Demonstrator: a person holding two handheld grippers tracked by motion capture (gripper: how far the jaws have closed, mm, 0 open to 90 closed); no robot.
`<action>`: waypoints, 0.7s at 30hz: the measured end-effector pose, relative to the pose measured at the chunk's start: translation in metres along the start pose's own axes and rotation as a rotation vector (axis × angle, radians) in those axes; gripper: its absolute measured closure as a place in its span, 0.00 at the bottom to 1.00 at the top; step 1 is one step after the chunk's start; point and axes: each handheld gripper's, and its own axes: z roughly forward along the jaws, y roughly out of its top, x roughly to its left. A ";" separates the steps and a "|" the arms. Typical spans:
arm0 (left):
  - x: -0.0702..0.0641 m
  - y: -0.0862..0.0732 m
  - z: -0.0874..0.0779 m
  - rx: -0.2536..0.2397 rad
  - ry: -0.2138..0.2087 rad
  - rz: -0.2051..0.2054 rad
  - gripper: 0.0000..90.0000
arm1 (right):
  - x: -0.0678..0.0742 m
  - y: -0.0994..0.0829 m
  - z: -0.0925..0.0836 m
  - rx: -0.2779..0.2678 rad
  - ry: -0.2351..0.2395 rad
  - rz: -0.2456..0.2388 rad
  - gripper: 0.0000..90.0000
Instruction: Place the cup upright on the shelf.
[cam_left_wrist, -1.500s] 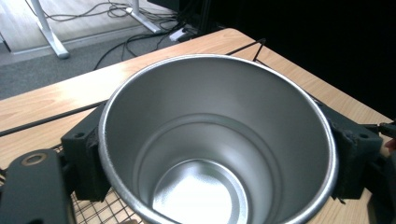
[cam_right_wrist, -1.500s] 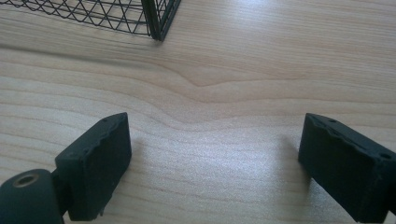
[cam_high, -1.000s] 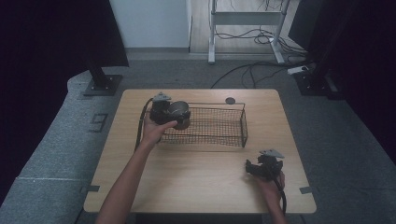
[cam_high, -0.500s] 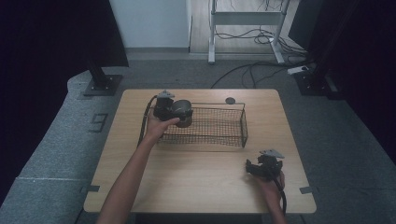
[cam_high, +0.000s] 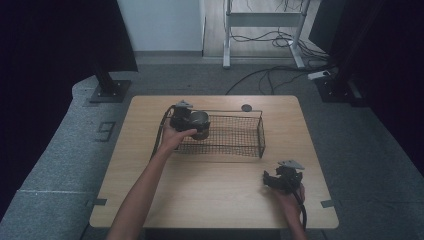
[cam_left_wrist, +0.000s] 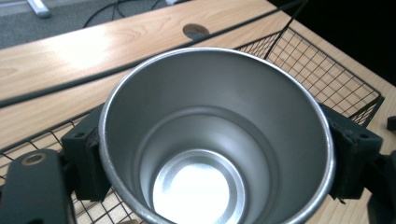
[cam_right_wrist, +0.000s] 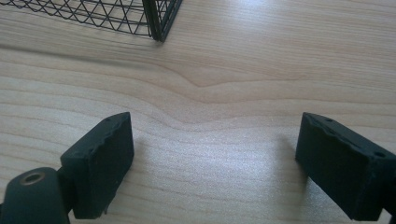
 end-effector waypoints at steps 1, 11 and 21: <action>0.000 0.000 0.001 0.004 0.002 0.000 0.16 | 0.000 0.000 0.000 0.000 0.000 0.000 0.13; 0.000 -0.005 0.013 0.069 0.014 -0.017 0.16 | 0.000 0.000 0.000 0.000 0.000 0.001 0.13; -0.001 -0.010 0.023 0.104 0.024 -0.016 0.16 | 0.000 0.000 0.000 0.000 0.000 0.000 0.13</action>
